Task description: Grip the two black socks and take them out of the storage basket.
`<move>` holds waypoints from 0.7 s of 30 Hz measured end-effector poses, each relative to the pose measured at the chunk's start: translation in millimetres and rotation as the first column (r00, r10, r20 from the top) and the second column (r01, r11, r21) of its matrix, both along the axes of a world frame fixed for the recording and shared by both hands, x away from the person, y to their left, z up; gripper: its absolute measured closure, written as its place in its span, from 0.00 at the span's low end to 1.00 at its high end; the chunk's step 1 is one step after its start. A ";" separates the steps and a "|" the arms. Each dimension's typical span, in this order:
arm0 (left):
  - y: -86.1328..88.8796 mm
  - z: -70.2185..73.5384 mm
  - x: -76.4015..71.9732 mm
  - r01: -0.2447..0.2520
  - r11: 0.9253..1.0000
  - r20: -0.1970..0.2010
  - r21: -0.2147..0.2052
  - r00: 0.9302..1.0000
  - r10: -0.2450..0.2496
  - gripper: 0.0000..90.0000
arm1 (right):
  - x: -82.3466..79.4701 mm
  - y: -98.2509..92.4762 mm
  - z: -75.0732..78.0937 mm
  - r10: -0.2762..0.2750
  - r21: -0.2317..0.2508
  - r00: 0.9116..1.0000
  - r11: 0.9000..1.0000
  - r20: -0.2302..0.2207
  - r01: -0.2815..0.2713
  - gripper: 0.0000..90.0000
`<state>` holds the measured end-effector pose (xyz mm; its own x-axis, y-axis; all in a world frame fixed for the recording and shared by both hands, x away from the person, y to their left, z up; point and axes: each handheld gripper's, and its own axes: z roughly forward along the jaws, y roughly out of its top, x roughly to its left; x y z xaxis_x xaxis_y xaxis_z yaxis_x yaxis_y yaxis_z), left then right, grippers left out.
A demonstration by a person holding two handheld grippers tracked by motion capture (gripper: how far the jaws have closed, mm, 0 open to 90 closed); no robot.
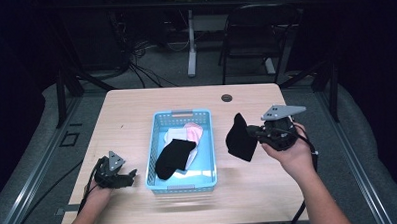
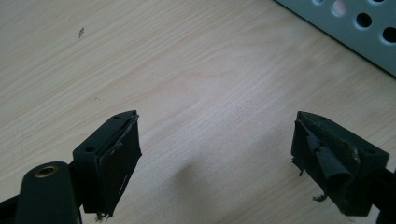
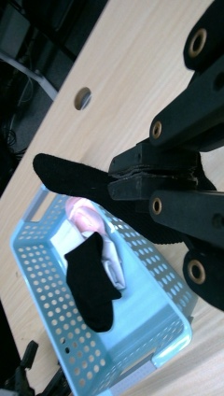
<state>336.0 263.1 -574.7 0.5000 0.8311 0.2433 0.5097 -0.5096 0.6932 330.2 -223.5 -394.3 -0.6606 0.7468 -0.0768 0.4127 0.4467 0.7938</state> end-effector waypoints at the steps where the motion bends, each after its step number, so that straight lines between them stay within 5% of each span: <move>1: 0.0 0.1 0.0 0.000 1.000 -0.004 -0.001 1.000 0.000 0.17 | 0.0 0.0 0.0 0.000 0.000 1.000 1.000 0.000 0.000 0.97; 14: 0.8 0.1 0.0 -0.004 1.000 -0.004 -0.005 1.000 0.004 0.17 | 10.0 -12.2 -67.0 -0.087 0.018 0.992 0.996 -0.086 0.089 0.97; 21: 0.9 0.0 0.0 -0.005 1.000 -0.004 -0.006 1.000 0.005 0.17 | 21.9 -35.2 -105.8 -0.191 0.074 0.969 0.976 -0.154 0.204 0.97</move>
<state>336.0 264.0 -574.6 0.4970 0.8349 0.2364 0.5152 -0.5031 0.6939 352.1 -258.8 -500.1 -0.4981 0.8633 0.0813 0.5994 0.2750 0.7517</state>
